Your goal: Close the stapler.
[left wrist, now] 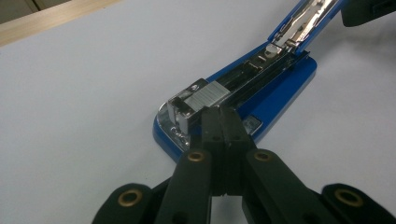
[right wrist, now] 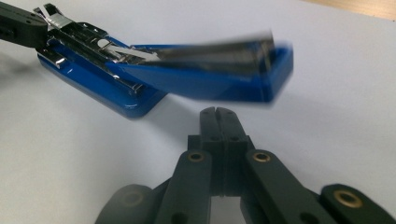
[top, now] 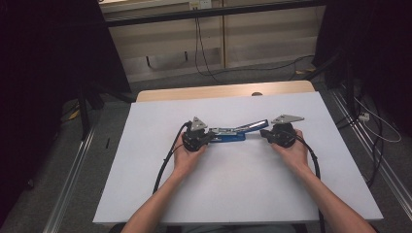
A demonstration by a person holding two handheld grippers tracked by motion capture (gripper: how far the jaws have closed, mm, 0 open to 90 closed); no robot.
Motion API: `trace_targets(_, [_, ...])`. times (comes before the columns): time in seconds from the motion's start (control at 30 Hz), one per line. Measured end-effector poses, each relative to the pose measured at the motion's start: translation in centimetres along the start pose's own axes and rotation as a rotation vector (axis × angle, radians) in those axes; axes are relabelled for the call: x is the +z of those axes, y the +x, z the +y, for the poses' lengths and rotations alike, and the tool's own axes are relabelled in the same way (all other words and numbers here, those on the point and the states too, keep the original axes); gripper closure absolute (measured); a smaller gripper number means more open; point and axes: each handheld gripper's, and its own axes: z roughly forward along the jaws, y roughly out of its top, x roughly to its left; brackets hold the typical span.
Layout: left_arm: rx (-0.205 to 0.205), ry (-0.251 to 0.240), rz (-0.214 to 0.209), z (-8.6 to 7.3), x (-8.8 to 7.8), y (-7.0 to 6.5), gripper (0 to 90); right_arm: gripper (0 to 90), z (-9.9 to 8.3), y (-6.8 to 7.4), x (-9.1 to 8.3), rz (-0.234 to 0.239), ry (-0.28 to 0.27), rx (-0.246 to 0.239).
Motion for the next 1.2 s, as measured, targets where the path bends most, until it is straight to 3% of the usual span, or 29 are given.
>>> trace_targets(0.67, [-0.014, 0.007, -0.001, -0.1, -0.3, 0.2, 89.2, 89.9, -0.1, 0.1, -0.2, 0.010, -0.014, 0.006])
trace_targets(1.2, [-0.050, -0.015, -0.018, -0.1, -1.1, 0.1, 73.3, 80.1, -0.1, 0.2, -1.0, 0.024, -0.053, 0.030])
